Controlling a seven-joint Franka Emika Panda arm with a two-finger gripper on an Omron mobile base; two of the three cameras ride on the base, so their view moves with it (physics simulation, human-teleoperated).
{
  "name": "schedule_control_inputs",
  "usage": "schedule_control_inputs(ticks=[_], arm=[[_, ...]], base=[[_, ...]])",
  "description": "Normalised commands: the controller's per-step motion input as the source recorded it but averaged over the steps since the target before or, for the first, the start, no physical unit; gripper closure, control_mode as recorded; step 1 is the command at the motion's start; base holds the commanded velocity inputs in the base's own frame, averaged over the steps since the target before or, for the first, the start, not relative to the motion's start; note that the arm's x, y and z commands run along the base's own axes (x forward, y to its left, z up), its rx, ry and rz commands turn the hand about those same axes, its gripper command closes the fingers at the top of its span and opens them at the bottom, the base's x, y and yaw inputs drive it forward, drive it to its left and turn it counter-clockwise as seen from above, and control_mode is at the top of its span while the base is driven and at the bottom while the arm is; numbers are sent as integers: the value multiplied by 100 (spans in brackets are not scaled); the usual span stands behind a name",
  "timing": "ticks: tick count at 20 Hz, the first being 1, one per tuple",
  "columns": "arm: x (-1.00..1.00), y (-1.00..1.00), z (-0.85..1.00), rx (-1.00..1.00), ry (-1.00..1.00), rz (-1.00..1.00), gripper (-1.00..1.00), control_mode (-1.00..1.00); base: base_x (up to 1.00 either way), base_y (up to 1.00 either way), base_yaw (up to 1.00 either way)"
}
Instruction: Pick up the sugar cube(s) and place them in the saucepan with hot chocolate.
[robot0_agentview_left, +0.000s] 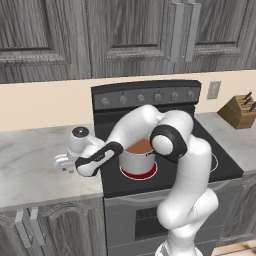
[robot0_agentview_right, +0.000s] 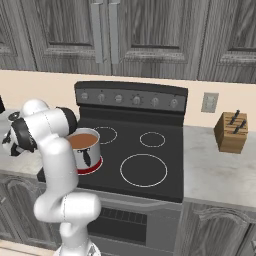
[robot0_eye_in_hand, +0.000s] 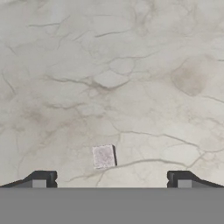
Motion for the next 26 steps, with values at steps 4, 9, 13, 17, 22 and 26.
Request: schedule_control_inputs(ticks=[4,9,13,17,22,26], arm=[[0,7,-8,0,0,0,-100,-100],[8,1,-9,0,0,0,-100,-100],[13,2,-4,0,0,0,-100,-100],[9,1,-2,0,0,0,-100,-100],[1,7,-4,0,0,0,-100,-100],[0,2,-9,0,1,0,-100,-100]], base=[[0,0,0],[0,0,0],[0,0,0],[0,0,0],[0,0,0],[0,0,0]])
